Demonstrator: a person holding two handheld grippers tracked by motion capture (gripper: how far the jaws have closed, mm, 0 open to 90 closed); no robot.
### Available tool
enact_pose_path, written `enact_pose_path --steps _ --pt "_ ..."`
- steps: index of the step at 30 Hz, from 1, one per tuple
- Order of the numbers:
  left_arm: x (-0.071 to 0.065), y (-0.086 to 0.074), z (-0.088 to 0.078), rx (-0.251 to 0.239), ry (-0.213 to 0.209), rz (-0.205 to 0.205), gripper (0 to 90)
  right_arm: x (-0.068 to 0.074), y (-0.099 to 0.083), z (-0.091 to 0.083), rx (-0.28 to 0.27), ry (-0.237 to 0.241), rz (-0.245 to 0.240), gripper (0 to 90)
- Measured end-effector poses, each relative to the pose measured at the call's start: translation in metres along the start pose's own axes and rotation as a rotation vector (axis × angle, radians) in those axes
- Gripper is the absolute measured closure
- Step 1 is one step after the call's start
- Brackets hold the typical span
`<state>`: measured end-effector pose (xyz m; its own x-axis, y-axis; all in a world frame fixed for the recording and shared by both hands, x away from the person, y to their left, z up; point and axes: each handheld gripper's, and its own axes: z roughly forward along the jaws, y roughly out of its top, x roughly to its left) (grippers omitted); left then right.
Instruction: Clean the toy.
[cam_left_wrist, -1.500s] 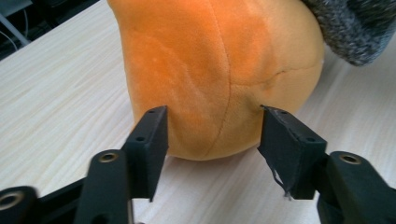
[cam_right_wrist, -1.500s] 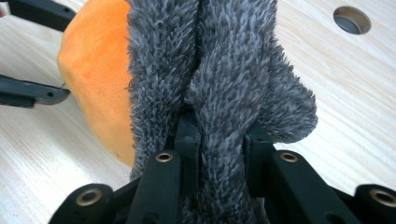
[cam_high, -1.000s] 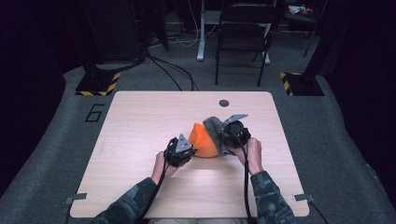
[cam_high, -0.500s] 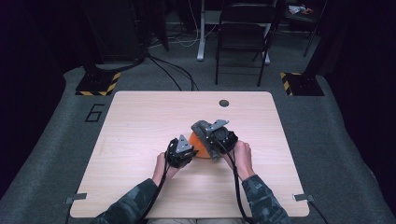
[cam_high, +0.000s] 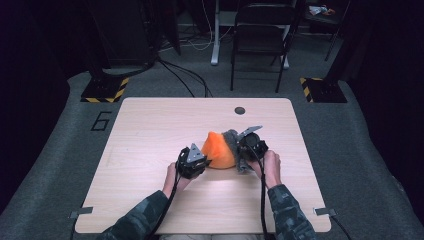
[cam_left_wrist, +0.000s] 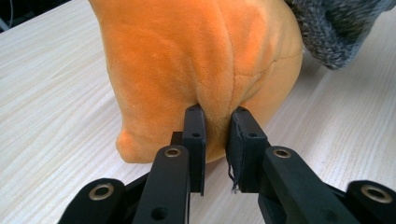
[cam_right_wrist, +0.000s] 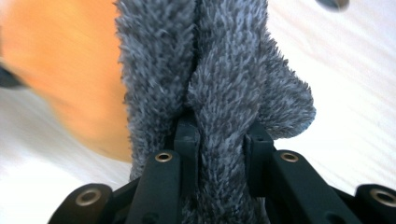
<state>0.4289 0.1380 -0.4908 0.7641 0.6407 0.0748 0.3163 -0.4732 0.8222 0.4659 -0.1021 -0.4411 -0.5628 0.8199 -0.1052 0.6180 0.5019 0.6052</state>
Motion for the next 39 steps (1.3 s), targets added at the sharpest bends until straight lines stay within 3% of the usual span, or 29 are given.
enact_pose_path --steps 3,5,6,10,12,13,16,18,22,26,29,35,37,39 --pt "0.000 0.000 0.000 0.003 0.002 0.001 77.5 -0.008 -0.011 0.015 0.063 -0.026 0.011 72.5" --pt "-0.001 0.000 0.000 0.006 0.003 0.003 77.3 -0.009 -0.018 0.025 0.107 -0.028 0.057 72.5" --pt "-0.001 0.000 0.000 0.005 0.002 0.003 77.2 -0.012 -0.019 0.027 0.113 -0.026 0.048 72.5" --pt "0.001 0.000 -0.001 0.000 0.005 -0.002 77.1 -0.017 -0.014 0.018 0.099 -0.025 0.053 72.5" --pt "0.001 0.000 -0.001 -0.002 0.006 -0.004 77.1 -0.019 -0.010 0.005 0.051 -0.035 0.033 72.6" --pt "0.001 0.000 -0.001 0.004 0.003 0.001 77.0 -0.019 -0.006 -0.003 0.024 -0.018 0.044 72.6" --pt "-0.001 0.001 -0.001 0.004 0.006 0.007 77.0 -0.008 0.007 -0.028 -0.092 0.039 0.041 72.6" --pt "-0.002 0.001 0.000 0.003 0.000 0.008 77.1 0.006 0.015 -0.039 -0.143 0.069 0.004 72.6" --pt "-0.002 0.000 -0.001 0.005 0.004 0.009 77.0 0.036 0.025 -0.037 -0.150 0.084 -0.104 72.5" --pt "-0.001 0.000 0.000 0.002 0.003 0.011 77.0 0.048 0.021 -0.022 -0.097 0.013 -0.164 72.4" --pt "-0.001 0.000 0.000 -0.006 0.005 0.005 77.1 0.040 0.020 -0.020 -0.095 0.015 -0.148 72.3" --pt "0.000 0.000 0.000 -0.002 0.010 0.008 77.1 0.014 0.008 -0.010 -0.057 0.051 -0.030 72.1" --pt "0.000 0.000 0.000 -0.002 0.005 0.008 77.2 0.010 0.005 -0.007 -0.040 0.040 -0.010 71.9" --pt "0.000 0.000 0.000 0.000 0.004 0.004 77.2 0.002 0.002 -0.003 -0.026 0.059 -0.002 71.9"
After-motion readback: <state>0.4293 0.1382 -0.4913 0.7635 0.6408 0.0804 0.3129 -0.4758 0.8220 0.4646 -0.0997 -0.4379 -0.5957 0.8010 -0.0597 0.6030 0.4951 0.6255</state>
